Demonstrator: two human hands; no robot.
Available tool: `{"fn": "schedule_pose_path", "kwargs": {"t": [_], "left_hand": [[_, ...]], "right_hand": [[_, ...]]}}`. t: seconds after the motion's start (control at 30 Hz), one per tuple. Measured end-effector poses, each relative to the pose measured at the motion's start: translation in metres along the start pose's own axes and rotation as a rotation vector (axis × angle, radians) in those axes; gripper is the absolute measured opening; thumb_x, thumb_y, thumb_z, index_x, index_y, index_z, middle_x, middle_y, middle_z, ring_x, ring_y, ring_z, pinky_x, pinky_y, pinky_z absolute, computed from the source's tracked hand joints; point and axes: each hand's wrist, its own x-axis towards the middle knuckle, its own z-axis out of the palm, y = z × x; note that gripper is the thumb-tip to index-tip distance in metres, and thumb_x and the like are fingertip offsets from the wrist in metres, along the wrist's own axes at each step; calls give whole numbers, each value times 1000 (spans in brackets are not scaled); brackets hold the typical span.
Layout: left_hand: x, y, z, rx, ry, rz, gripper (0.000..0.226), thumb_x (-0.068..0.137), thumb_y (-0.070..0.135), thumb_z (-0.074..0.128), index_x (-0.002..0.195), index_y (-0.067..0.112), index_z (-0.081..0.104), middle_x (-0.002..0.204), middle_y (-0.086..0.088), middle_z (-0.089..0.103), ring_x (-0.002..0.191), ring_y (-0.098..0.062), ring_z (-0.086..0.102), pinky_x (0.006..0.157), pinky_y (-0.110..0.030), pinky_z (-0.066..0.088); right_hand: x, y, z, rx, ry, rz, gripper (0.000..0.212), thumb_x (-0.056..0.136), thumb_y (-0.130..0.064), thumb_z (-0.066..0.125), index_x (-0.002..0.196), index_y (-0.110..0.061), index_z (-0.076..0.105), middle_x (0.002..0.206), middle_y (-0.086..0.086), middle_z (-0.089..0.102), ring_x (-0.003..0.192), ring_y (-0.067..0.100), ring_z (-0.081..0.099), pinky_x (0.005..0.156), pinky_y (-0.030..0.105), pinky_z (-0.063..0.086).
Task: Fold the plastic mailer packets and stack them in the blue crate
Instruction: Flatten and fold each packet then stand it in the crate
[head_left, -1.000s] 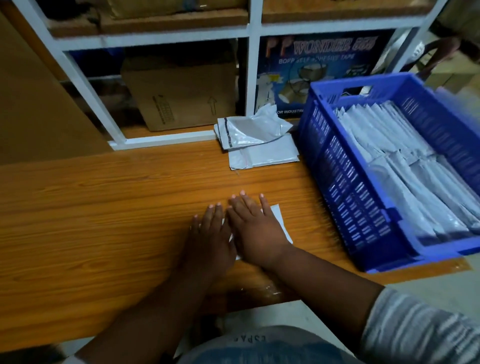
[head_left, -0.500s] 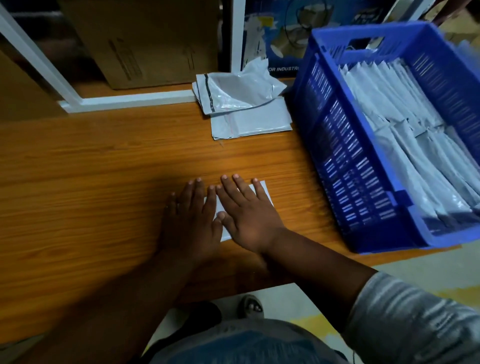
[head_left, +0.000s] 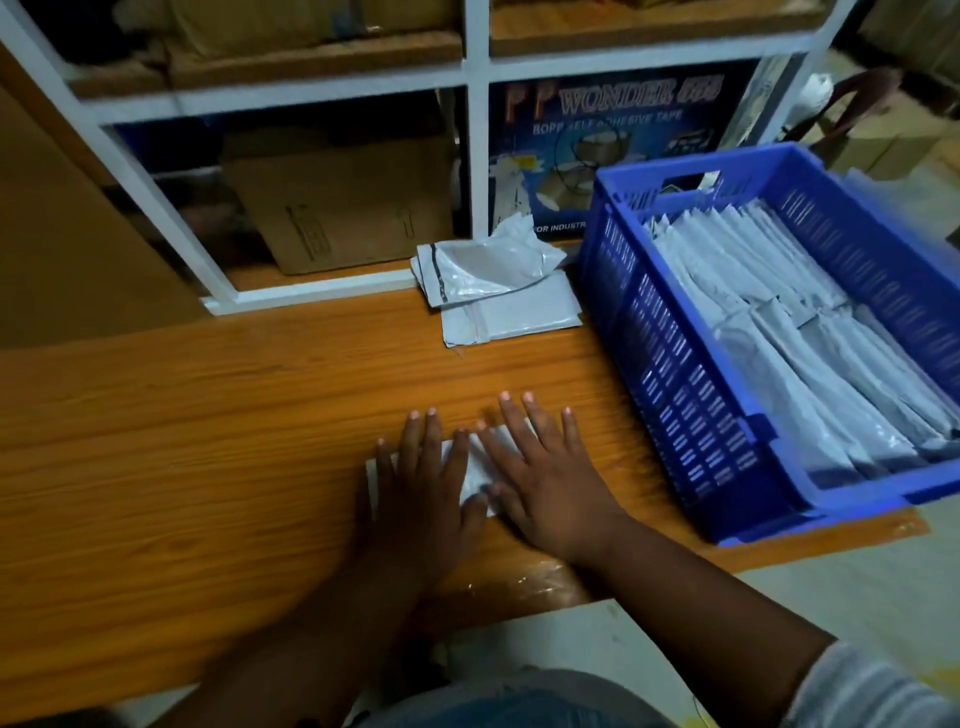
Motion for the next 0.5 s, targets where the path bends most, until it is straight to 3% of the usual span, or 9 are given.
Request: {"fn": "schedule_pose_path", "kwargs": {"t": [0.07,0.13,0.23,0.37,0.5], "left_hand": [[-9,9,5,-60,0,3,90,95,63,41,171,19,21,179,-19,-1,165,-42,-4,126,-74,8],[-17,14,13,-41,-27,38,94,91,60,42,172,19,16,179,-17,-5,164,-42,-7,124,-76,8],[-22,12,21,-7,-66,74,95,88,60,43,172,24,16,179,-15,0,164,-44,-5,122,-78,8],[-19,7,27,24,-85,101,95,90,63,42,172,25,16,179,-17,3,164,-47,0,123,-76,8],[-18,8,23,4,-128,110,97,87,65,37,172,25,11,179,-17,-2,163,-47,-4,123,-76,4]], "right_hand": [[-10,-5,16,-72,-90,43,75,109,-68,24,170,-36,-7,177,6,-20,163,33,-21,128,68,-3],[-13,-3,29,-97,-134,93,79,107,-72,23,171,-35,-3,179,7,-14,163,36,-17,125,71,5],[-8,4,35,-131,-200,97,80,104,-76,19,171,-37,-1,179,6,-11,163,36,-18,127,69,2],[-2,2,31,-119,-278,117,82,100,-81,12,168,-41,-12,177,3,-23,161,34,-26,127,66,-4],[15,6,4,-131,-528,118,89,95,-89,16,163,-48,-22,174,-2,-32,160,32,-30,128,65,-3]]}}
